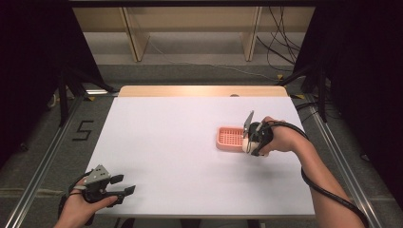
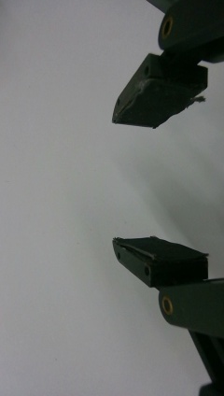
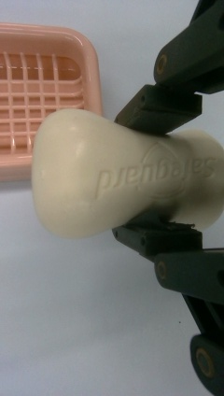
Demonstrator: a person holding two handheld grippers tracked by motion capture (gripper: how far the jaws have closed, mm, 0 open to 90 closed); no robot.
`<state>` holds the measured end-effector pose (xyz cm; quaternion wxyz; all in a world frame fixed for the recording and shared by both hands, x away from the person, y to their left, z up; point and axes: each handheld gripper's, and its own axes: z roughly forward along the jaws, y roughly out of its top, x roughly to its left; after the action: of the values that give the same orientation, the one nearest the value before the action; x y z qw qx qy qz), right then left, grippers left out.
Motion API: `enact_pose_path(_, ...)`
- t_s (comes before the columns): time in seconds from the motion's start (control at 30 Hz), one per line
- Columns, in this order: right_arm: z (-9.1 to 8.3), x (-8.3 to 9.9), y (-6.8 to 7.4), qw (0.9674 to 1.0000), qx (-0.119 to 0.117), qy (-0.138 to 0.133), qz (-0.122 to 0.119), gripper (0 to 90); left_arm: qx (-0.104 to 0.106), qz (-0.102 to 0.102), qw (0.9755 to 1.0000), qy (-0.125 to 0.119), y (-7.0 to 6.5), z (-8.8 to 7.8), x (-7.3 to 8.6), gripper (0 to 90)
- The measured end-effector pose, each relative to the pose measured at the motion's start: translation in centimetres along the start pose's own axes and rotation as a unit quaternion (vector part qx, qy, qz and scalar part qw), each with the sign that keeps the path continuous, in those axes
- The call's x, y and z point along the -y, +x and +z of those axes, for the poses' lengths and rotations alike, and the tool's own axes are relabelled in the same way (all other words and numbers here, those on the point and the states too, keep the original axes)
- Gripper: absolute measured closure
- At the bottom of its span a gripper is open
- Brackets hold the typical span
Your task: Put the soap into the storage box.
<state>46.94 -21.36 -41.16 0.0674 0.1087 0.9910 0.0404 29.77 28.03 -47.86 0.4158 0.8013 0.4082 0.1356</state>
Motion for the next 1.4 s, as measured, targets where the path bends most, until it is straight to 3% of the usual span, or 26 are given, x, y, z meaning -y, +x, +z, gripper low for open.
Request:
enact_pose_path(0.37, -0.1, -0.4, -0.3, 1.0, 0.002, -0.003, -0.003, 50.7, 0.001, 0.007, 0.9999, 0.009, 0.1, -0.1, -0.1, 32.9)
enact_pose_path(0.4, -0.1, -0.4, -0.2, 1.0, 0.007, 0.0, 0.003, 50.7, 0.001, -0.005, 1.0, -0.001, 0.0, 0.0, 0.0, 32.9)
enact_pose_path(0.47, -0.1, -0.4, -0.2, 1.0, 0.005, 0.001, 0.007, 50.7, 0.001, 0.001, 1.0, 0.005, 0.0, -0.1, 0.0, 32.9)
enact_pose_path(0.67, -0.2, -0.8, -0.7, 0.9999, 0.005, -0.006, -0.012, 50.7, 0.001, 0.001, 1.0, 0.003, 0.0, -0.1, 0.0, 32.9)
enact_pose_path(0.9, -0.4, -1.2, -0.9, 1.0, 0.003, -0.002, -0.007, 50.7, 0.001, 0.002, 1.0, 0.003, 0.0, -0.1, -0.1, 32.9)
enact_pose_path(0.93, -0.4, -1.3, -1.1, 0.9997, 0.005, -0.007, -0.022, 50.7, 0.001, 0.008, 0.9999, 0.008, 0.1, -0.2, -0.1, 32.9)
enact_pose_path(0.97, -0.4, -1.4, -0.9, 1.0, 0.005, -0.003, -0.008, 50.7, 0.001, 0.001, 1.0, 0.002, 0.0, -0.1, -0.1, 32.9)
enact_pose_path(1.07, -0.4, -1.5, -1.2, 0.9998, 0.007, -0.007, -0.017, 50.7, 0.001, 0.008, 0.9999, 0.008, 0.1, -0.2, -0.1, 32.9)
enact_pose_path(1.1, -0.5, -1.6, -1.1, 1.0, 0.0, -0.002, -0.004, 50.7, 0.001, 0.006, 0.9999, 0.009, 0.1, -0.2, -0.1, 32.9)
enact_pose_path(1.13, -0.5, -1.6, -1.1, 0.9999, 0.01, -0.004, -0.013, 50.7, 0.001, 0.007, 0.9999, 0.009, 0.1, -0.2, -0.1, 32.9)
enact_pose_path(1.2, -0.5, -1.7, -1.0, 0.9999, 0.013, -0.003, -0.006, 50.7, 0.001, -0.003, 1.0, 0.004, 0.0, -0.1, -0.1, 32.9)
enact_pose_path(1.3, -0.4, -1.8, -1.2, 0.9999, 0.009, -0.005, -0.009, 50.7, 0.0, -0.003, 1.0, -0.003, 0.0, 0.0, 0.0, 32.9)
enact_pose_path(1.4, -0.4, -1.9, -1.2, 0.9999, 0.01, -0.005, -0.004, 50.7, 0.002, -0.002, 1.0, 0.005, 0.0, -0.1, -0.1, 32.9)
